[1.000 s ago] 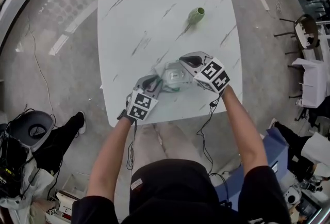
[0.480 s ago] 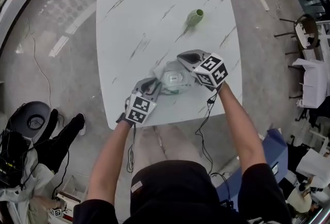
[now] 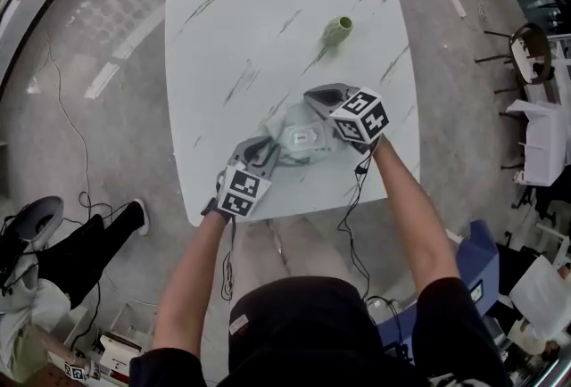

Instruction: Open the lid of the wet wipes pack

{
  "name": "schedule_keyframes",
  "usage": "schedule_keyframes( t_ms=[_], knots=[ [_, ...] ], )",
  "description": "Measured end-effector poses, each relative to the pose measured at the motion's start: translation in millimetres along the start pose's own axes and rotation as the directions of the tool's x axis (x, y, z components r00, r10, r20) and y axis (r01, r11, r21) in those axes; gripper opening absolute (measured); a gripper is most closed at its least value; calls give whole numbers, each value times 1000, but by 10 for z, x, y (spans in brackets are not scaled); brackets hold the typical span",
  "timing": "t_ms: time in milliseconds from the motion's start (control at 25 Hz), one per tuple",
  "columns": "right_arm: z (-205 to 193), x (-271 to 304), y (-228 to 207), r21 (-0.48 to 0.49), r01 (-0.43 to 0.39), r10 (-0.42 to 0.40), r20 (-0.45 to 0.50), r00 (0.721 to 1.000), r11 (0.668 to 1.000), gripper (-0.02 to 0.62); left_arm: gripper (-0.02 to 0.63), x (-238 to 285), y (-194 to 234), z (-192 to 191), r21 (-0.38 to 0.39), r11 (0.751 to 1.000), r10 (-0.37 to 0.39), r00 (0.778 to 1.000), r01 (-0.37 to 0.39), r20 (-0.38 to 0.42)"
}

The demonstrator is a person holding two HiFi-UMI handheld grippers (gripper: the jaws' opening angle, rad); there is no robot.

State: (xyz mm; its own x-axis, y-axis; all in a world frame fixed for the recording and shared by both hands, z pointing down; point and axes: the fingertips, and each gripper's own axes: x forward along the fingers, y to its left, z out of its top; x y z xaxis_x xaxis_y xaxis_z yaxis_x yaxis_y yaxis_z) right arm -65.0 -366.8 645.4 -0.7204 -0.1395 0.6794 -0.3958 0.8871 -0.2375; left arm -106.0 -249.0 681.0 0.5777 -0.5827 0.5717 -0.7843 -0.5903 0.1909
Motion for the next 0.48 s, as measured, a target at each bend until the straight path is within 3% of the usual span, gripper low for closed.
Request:
schedule_keyframes(
  t_ms=[480],
  knots=[
    [-147,103,-61,5,6,-6,-48,999,1000,0,97,-15,0,5,1,1000,3,1000,-3,1]
  ],
)
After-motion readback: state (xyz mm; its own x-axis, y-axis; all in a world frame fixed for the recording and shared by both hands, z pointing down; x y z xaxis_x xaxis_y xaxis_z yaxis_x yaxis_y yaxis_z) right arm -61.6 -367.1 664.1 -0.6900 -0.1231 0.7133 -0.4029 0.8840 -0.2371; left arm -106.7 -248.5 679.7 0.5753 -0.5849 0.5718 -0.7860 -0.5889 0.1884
